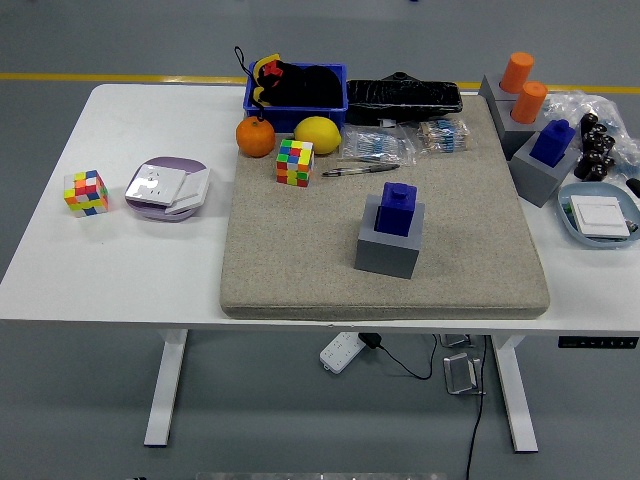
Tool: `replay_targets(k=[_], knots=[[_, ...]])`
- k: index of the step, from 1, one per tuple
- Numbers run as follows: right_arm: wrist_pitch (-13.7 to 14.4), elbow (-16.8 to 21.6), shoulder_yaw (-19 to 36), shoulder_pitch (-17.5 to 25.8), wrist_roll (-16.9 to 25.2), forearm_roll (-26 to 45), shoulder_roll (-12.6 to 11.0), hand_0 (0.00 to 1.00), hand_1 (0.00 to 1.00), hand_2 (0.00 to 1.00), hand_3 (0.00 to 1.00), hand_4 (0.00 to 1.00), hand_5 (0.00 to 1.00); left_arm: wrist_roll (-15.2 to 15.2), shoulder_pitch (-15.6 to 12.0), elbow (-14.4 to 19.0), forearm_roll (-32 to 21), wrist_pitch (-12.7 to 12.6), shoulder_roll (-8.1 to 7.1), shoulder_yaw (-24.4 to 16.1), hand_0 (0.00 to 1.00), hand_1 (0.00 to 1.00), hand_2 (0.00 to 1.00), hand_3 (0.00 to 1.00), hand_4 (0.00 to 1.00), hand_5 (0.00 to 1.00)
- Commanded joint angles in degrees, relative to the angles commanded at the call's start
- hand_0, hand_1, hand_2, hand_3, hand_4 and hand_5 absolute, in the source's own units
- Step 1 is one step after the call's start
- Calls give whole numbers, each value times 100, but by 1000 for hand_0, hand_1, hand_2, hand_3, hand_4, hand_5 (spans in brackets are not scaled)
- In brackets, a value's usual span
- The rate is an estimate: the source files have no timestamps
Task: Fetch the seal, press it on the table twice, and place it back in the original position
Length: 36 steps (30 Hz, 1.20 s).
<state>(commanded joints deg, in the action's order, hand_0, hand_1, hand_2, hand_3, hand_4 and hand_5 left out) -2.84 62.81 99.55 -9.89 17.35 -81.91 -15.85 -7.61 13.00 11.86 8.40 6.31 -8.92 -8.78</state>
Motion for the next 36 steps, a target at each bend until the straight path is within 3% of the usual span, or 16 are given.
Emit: replay_targets(k=[36], knots=[[-19,-34,-69,3,-24,-12,9,835,771,781,749,993,232,-2,-21,3,-16,-2,-30,50,812,813,785,833,786,415]])
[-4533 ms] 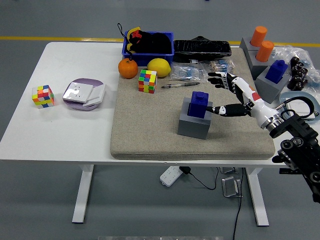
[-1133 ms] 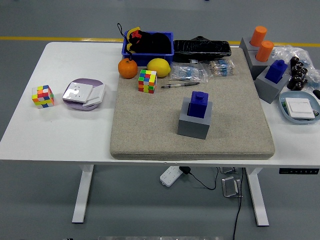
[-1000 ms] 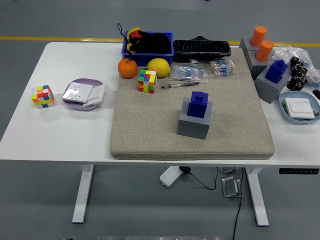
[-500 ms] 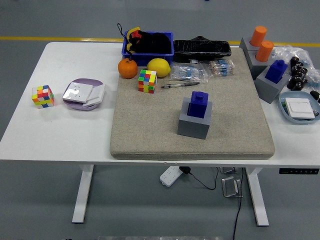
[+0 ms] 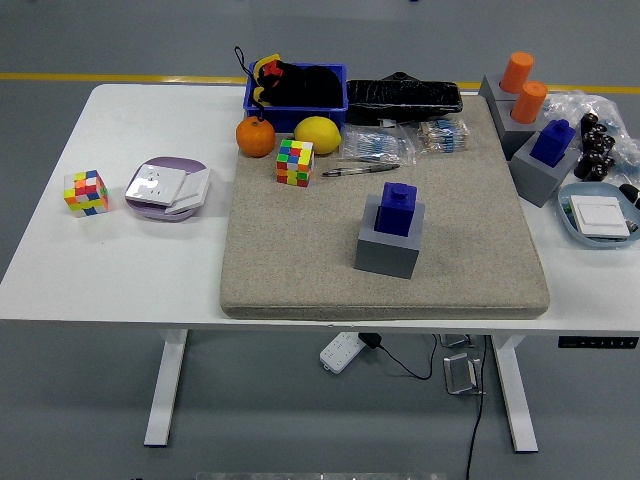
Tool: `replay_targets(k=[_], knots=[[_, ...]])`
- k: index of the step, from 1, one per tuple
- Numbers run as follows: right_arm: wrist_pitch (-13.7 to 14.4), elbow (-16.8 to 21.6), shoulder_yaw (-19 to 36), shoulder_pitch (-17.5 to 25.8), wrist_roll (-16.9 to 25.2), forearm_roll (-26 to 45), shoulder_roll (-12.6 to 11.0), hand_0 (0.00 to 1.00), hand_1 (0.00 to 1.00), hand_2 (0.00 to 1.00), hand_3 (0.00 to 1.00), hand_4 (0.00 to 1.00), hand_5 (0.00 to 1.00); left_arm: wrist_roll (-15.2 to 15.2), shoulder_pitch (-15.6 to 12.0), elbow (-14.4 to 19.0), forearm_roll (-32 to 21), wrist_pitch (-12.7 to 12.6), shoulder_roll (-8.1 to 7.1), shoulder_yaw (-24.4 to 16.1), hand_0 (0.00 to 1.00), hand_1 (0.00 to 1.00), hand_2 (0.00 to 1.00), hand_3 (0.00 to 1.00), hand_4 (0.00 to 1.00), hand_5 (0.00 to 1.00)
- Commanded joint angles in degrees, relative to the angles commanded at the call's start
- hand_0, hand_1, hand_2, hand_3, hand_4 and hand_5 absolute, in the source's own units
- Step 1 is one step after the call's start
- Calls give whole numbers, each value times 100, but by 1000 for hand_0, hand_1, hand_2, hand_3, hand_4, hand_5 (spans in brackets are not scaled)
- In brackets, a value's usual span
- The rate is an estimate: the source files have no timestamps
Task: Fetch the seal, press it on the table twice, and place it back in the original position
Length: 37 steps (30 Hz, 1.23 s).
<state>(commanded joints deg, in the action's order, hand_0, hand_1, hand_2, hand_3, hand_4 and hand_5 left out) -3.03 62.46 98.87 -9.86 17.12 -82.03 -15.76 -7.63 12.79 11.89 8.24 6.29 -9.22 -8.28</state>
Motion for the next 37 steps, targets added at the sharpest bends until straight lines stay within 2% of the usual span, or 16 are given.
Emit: replay_targets(k=[37], knots=[[10,62,-7,-17,-18,57,-9,835,769,781,748,990,236,4,24,-2,54,2,25,-77,812,813,786,833,788,416]])
